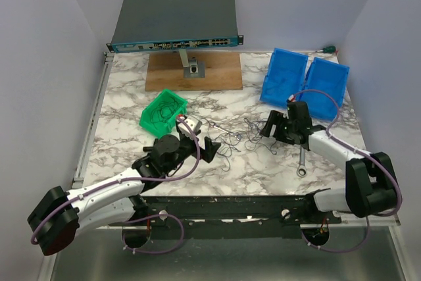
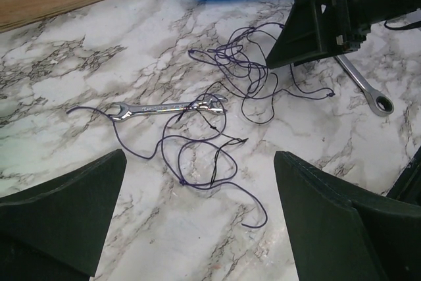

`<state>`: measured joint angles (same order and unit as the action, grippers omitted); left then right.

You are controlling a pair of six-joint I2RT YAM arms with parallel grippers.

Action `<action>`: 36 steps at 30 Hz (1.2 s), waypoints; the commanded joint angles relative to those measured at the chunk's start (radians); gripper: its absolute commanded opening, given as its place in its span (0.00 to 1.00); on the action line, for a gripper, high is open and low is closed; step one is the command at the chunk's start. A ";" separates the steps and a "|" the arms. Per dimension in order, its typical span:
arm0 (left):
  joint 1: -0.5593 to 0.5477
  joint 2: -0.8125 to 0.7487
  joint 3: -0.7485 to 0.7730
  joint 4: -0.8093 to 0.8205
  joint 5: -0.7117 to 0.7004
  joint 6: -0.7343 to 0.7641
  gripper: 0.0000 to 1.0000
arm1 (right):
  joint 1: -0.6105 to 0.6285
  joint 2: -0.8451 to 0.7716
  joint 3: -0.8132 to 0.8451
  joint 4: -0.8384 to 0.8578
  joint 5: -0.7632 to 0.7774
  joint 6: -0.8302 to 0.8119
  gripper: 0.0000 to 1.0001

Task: Untangle the cables

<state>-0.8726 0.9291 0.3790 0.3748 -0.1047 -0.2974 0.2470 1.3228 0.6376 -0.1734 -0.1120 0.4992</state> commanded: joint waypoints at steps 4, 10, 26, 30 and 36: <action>-0.004 -0.043 -0.032 0.077 0.004 0.039 0.98 | 0.059 0.102 0.031 0.076 -0.023 -0.003 0.73; -0.004 -0.047 -0.040 0.091 0.014 0.044 0.98 | 0.103 0.076 0.025 0.067 -0.043 0.000 0.13; -0.005 0.015 -0.018 0.119 0.103 0.060 0.96 | 0.465 -0.082 0.111 0.072 -0.113 0.202 0.01; -0.005 0.039 0.000 0.089 0.105 0.060 0.96 | 0.466 -0.115 0.141 -0.006 -0.019 0.175 0.01; -0.005 0.118 0.065 0.012 0.136 0.057 0.98 | 0.466 -0.173 0.151 -0.129 0.158 0.176 0.85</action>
<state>-0.8726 0.9974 0.3744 0.4442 -0.0219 -0.2501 0.7124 1.1923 0.7631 -0.1722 -0.1276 0.6743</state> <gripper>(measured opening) 0.973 0.779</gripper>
